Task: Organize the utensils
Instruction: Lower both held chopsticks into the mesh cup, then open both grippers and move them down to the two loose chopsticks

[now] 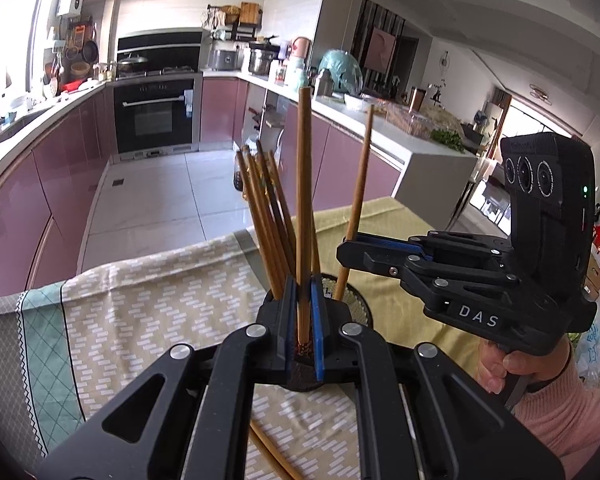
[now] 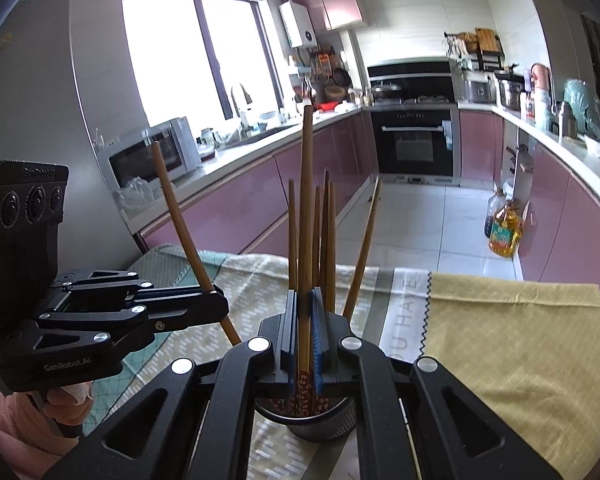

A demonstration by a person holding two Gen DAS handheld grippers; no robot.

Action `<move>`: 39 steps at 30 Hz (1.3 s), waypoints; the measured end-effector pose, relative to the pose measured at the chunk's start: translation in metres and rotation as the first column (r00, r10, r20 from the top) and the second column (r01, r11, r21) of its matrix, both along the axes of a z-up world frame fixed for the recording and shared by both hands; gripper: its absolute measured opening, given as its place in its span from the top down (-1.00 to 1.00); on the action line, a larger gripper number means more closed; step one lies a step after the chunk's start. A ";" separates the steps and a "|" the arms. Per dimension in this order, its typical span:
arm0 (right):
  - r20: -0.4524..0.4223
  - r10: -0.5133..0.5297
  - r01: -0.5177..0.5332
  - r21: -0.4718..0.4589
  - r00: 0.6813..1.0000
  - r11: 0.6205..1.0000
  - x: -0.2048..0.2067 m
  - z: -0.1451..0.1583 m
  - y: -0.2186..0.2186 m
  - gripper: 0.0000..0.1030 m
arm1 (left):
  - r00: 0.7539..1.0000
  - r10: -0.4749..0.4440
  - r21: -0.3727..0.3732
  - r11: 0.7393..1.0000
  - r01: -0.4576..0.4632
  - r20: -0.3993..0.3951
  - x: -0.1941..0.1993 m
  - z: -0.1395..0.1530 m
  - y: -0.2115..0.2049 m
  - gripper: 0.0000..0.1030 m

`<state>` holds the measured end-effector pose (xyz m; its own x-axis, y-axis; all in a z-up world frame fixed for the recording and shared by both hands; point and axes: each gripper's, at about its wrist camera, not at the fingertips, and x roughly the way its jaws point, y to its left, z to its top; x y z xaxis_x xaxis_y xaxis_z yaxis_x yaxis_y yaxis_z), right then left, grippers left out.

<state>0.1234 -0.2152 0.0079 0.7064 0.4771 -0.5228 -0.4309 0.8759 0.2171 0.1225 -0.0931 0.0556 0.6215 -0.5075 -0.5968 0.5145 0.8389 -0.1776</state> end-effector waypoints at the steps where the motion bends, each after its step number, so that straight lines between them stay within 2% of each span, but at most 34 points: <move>1: -0.008 0.000 0.000 0.000 1.000 1.000 0.002 -0.002 0.000 0.89 | 1.000 -0.003 0.004 1.000 0.003 -0.008 0.001 -0.001 -0.001 0.85; 9: -0.049 -0.016 0.016 0.003 0.999 1.000 0.015 -0.011 -0.002 0.87 | 0.998 0.006 0.035 0.999 -0.004 -0.060 0.022 -0.016 -0.006 0.85; 22: -0.063 -0.027 0.028 0.007 0.998 1.000 0.018 -0.016 -0.005 0.86 | 0.995 0.033 0.022 0.999 -0.031 -0.099 0.040 -0.032 0.001 0.83; 25: -0.058 -0.025 0.026 0.015 0.998 1.000 0.013 -0.016 -0.008 0.86 | 0.995 0.050 0.009 0.999 -0.049 -0.090 0.036 -0.034 0.008 0.68; 28: -0.040 -0.005 0.006 0.033 0.999 0.999 0.000 -0.012 -0.010 0.83 | 0.997 0.071 0.001 0.997 -0.071 -0.044 0.024 -0.034 0.018 0.40; 30: -0.017 0.005 -0.005 0.028 1.000 1.000 -0.010 -0.008 -0.011 0.66 | 0.997 0.075 -0.012 0.997 -0.075 -0.003 0.013 -0.032 0.028 0.10; 33: 0.025 0.055 -0.055 0.016 0.998 0.998 -0.034 -0.001 -0.009 0.46 | 0.994 0.106 -0.004 0.994 -0.106 0.037 -0.001 -0.034 0.044 -0.10; 34: 0.024 0.076 -0.076 0.010 0.997 0.997 -0.039 -0.002 -0.006 0.34 | 0.992 0.118 -0.009 0.993 -0.118 0.041 -0.005 -0.035 0.051 -0.17; 36: 0.020 0.133 -0.132 -0.026 0.991 0.991 -0.054 -0.007 0.008 0.24 | 0.989 0.140 -0.011 0.990 -0.140 0.041 -0.014 -0.040 0.061 -0.35; 39: -0.040 0.200 -0.202 -0.048 0.979 0.978 -0.066 -0.026 0.029 0.19 | 0.982 0.184 0.020 0.982 -0.185 0.039 -0.023 -0.052 0.072 -0.51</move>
<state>0.0576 -0.1867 -0.0179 0.5795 0.5798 -0.5728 -0.5925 0.7823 0.1924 0.0991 -0.0207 0.0039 0.7250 -0.3681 -0.5821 0.3561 0.9238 -0.1406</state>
